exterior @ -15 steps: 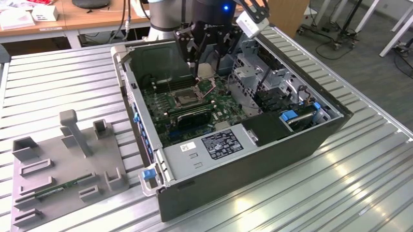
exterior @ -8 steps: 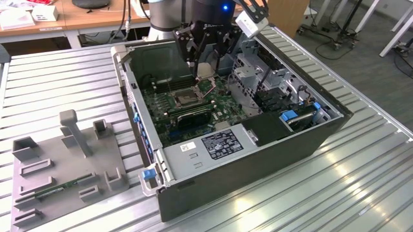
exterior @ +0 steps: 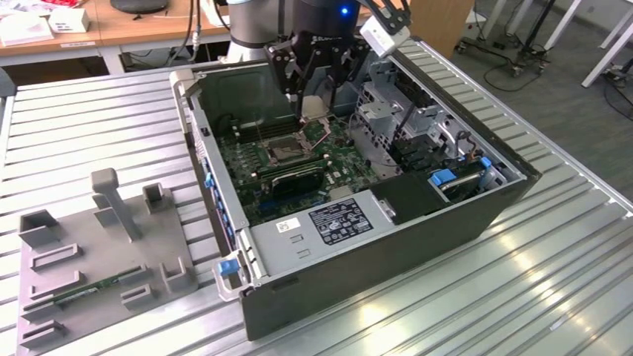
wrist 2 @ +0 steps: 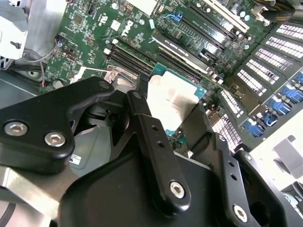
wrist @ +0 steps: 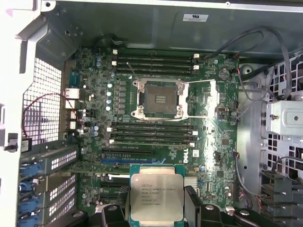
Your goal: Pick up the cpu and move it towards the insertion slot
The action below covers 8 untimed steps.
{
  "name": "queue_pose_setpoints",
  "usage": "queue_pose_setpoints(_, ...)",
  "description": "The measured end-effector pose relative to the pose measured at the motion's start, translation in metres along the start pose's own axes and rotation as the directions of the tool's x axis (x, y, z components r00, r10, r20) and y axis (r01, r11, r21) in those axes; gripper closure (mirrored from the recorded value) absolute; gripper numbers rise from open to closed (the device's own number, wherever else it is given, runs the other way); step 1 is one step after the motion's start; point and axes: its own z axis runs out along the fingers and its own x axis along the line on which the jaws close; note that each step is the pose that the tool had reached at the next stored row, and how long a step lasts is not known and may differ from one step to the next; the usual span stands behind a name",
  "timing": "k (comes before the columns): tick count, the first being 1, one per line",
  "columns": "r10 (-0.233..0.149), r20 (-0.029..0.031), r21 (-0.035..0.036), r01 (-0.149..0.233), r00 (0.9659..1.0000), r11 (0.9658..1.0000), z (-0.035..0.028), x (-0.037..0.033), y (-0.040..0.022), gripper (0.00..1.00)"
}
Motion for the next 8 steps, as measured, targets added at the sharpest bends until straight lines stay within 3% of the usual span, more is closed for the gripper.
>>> queue_pose_setpoints(8, 0.0, 0.0, -0.0002, 0.0, 1.0, 1.0, 0.0002, 0.0, 0.003, 0.46)
